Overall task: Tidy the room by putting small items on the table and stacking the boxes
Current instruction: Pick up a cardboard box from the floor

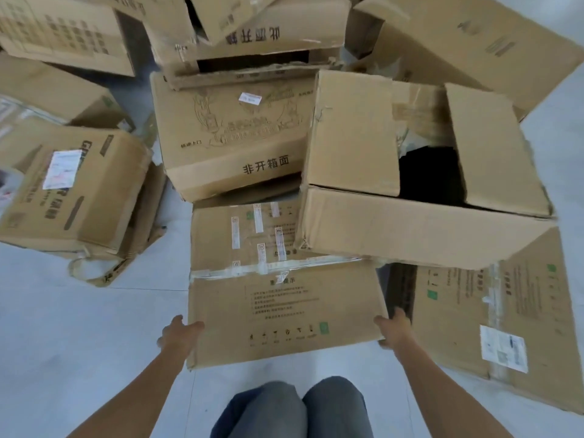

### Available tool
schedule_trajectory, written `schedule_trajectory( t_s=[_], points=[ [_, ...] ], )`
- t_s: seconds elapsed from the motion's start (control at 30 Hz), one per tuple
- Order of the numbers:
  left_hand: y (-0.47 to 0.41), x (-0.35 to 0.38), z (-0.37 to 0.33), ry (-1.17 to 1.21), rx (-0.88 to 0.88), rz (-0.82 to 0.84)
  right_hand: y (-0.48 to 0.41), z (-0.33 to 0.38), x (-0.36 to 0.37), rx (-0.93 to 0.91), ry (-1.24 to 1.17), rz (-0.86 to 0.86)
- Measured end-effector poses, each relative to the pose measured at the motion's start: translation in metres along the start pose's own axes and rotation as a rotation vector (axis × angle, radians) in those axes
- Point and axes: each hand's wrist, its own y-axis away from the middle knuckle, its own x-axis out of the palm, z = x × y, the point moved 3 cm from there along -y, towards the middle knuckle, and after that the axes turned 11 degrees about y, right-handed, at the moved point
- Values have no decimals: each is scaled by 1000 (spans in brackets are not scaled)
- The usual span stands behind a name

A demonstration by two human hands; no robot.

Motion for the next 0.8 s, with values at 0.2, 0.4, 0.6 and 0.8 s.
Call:
schedule_trajectory(
  t_s=[0.2,0.4,0.6,0.8],
  points=[
    [-41,26,44,98,-139,58,-45,-21,27,42,-54,49],
    [-45,26,57,230,-193,22,-43,-24,28,66,-212,40],
    [-17,-4,46,311,-163,-21,10,-10,-7,50,-336,-27],
    [55,-69,-3,553,-48,26,108,19,-83,-25,-436,-81]
  ],
)
